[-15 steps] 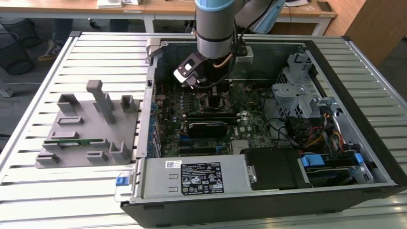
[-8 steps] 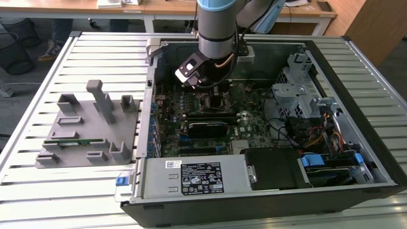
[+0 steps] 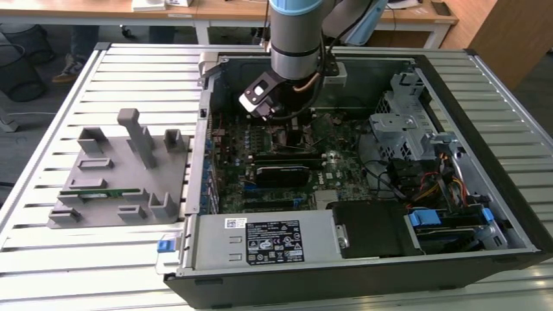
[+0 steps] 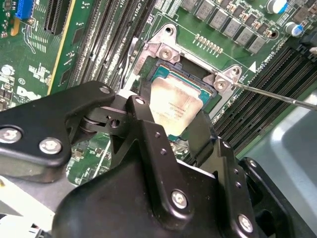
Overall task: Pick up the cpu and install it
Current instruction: 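Place the cpu into insertion slot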
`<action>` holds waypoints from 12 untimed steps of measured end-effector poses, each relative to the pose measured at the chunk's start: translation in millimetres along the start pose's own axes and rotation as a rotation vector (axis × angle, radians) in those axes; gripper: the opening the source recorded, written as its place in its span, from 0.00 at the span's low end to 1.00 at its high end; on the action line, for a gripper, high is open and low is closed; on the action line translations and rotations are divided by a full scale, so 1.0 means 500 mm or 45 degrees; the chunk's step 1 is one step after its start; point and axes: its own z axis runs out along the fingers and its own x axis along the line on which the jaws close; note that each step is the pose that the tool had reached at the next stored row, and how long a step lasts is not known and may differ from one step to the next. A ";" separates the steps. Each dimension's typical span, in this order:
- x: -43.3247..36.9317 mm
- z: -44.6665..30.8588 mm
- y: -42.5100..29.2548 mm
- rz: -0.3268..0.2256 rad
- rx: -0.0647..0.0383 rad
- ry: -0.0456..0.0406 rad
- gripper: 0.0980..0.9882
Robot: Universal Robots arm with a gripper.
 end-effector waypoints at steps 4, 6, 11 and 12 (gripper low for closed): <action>0.000 0.000 -0.001 -0.032 0.000 0.002 0.49; 0.000 0.000 -0.001 -0.034 0.000 0.002 0.49; 0.000 0.001 -0.001 -0.034 0.001 0.001 0.49; 0.000 0.002 -0.001 -0.034 0.001 0.001 0.49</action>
